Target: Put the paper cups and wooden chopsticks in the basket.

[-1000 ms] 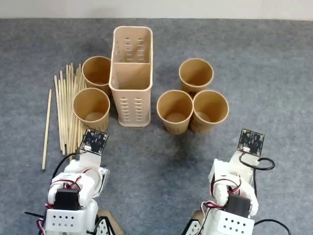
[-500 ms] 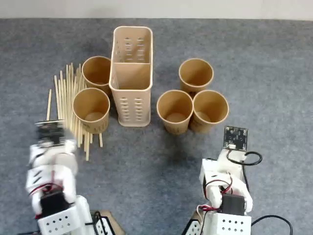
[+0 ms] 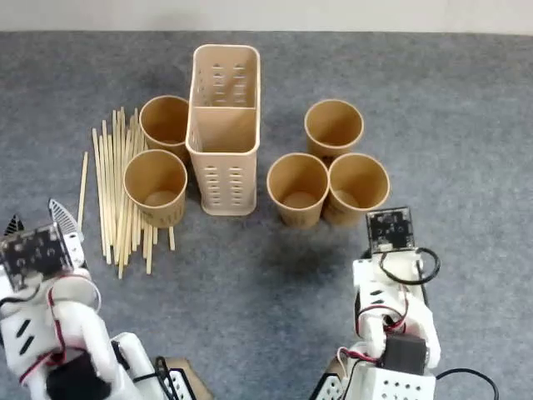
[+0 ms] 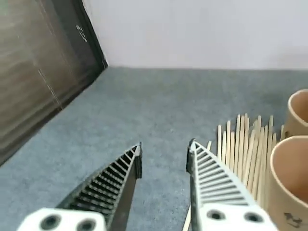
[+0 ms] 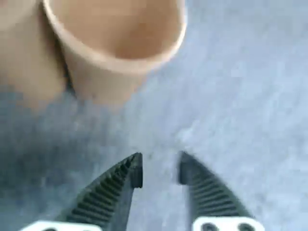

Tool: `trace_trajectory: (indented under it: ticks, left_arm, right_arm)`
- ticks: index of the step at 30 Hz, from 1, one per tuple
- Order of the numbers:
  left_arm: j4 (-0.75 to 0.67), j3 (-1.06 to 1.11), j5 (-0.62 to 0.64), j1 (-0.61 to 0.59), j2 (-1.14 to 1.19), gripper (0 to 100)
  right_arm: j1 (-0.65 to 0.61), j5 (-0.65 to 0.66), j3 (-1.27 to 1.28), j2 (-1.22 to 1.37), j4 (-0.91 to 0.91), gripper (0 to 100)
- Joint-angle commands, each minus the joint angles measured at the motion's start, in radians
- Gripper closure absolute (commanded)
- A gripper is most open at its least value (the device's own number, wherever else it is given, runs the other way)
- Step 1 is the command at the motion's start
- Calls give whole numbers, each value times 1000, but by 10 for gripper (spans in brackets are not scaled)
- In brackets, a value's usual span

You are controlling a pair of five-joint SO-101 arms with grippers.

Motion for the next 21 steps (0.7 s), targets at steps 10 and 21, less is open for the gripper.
trace_trajectory:
  ticks: [10,21]
  left_arm:
    - [238,-684,2,255,862,804]
    - [491,-1239,2,309,1417,712]
  right_arm:
    - [-44,-18,-705,823,-64,749]
    - [-62,-132,-1153,1547,-67,749]
